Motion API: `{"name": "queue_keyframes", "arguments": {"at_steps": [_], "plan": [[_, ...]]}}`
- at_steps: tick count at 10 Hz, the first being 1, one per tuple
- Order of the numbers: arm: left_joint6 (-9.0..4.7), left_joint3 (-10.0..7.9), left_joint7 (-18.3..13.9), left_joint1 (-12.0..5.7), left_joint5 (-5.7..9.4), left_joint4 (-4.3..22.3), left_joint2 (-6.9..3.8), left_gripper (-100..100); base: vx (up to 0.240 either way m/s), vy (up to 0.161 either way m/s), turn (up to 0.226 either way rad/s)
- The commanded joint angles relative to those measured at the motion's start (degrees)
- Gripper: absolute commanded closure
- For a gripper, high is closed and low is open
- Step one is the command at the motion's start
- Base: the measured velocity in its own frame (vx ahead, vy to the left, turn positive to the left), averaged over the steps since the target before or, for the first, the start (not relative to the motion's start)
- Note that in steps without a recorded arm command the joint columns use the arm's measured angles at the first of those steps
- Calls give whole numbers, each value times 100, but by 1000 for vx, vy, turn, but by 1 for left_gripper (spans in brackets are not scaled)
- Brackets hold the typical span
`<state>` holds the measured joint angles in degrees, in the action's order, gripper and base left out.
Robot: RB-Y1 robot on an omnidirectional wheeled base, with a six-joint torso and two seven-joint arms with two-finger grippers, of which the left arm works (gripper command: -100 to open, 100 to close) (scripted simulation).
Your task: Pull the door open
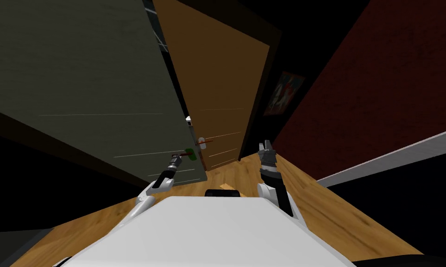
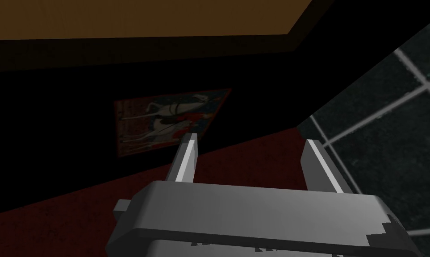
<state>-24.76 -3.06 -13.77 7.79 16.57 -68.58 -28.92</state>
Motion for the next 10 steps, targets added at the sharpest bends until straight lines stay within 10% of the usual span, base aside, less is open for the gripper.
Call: {"name": "queue_keyframes", "arguments": {"at_steps": [1,10], "plan": [[-68,162,-63,16,-1,-68,-26,100,-187,67,-111],[-566,617,-482,528,56,-334,-551,100,-183,55,-119]]}}
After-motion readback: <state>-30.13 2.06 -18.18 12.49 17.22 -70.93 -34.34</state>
